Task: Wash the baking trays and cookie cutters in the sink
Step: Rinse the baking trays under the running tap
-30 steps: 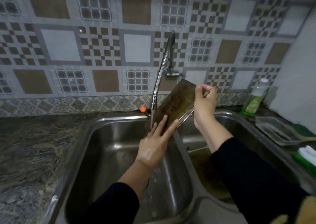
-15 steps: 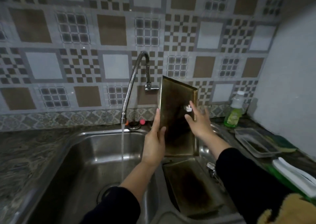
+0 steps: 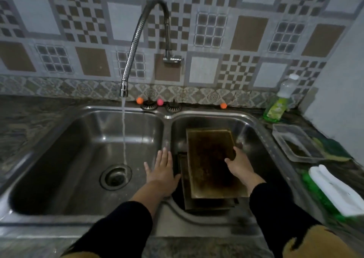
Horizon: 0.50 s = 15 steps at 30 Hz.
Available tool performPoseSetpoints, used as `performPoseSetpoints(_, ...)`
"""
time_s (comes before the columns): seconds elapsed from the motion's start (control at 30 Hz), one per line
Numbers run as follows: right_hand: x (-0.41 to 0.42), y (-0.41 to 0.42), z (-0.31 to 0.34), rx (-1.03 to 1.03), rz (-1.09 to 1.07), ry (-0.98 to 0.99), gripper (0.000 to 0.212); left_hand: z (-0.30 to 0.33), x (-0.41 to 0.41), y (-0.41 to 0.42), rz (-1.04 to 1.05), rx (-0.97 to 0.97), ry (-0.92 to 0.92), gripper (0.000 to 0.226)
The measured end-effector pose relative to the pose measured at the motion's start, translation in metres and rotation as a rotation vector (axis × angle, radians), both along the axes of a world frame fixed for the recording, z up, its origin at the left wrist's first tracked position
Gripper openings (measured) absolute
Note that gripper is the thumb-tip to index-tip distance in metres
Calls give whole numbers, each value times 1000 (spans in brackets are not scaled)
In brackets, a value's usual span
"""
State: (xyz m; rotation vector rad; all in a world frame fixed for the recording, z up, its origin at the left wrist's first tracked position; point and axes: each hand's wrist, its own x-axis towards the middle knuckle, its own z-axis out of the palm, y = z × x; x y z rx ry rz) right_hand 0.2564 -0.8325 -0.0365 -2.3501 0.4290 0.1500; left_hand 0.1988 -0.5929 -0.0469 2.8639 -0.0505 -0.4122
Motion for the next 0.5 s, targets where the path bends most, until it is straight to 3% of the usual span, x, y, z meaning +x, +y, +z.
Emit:
performPoseSetpoints(0.13, 4, -4, -39, -121, 54, 153, 69, -10, -5, -3, 10, 127, -122, 73)
performPoseSetpoints(0.5, 15, 8, -80, -164, 149, 309, 78, -13, -6, -4, 46, 88, -145, 79)
